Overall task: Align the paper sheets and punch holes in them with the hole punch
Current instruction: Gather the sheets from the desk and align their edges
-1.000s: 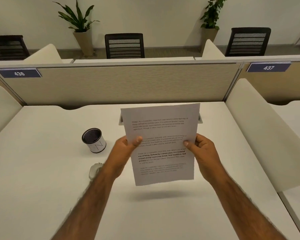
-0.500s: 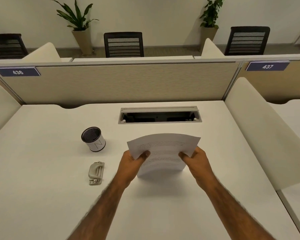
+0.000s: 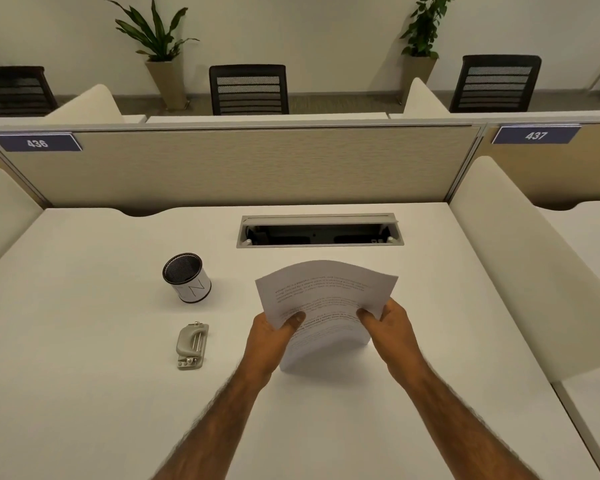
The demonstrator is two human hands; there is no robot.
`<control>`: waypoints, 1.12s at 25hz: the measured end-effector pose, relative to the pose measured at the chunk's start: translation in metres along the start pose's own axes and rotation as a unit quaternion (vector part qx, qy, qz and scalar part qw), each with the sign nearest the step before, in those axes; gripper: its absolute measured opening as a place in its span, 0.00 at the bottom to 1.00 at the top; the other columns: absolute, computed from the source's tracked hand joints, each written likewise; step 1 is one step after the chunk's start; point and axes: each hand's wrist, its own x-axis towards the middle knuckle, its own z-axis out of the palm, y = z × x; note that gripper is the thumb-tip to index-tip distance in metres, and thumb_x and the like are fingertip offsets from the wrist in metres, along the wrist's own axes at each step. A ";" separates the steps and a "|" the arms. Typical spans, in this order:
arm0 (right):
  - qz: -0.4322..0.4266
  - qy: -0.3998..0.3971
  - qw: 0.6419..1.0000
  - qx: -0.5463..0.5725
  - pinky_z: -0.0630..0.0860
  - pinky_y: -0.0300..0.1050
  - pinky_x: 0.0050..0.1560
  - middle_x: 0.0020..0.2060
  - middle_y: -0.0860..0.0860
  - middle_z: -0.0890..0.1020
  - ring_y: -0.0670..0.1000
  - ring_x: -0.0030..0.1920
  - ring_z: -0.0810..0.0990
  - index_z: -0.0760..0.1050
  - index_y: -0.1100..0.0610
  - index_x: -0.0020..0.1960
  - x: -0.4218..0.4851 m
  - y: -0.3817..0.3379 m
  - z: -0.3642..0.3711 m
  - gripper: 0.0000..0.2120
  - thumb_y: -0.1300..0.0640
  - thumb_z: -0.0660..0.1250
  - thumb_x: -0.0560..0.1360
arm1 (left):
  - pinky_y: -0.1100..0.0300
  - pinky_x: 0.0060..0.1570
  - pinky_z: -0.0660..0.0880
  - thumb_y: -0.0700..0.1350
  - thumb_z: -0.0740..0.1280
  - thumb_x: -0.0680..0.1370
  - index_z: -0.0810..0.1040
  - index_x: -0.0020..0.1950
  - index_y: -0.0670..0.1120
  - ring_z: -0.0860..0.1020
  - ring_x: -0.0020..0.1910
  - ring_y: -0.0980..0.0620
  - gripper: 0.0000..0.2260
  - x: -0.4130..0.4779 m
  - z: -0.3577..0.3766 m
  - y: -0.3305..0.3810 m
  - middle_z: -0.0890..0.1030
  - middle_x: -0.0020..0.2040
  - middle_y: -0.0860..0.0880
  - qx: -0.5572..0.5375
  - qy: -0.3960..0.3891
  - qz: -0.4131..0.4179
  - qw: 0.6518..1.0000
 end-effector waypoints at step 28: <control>0.018 0.007 1.000 0.000 0.86 0.51 0.43 0.44 0.46 0.88 0.50 0.42 0.88 0.80 0.49 0.50 -0.003 0.026 -0.007 0.06 0.57 0.65 0.81 | 0.57 0.44 0.84 0.58 0.63 0.84 0.86 0.53 0.49 0.88 0.47 0.50 0.16 0.012 -0.042 0.000 0.89 0.49 0.49 0.009 0.096 -0.045 0.994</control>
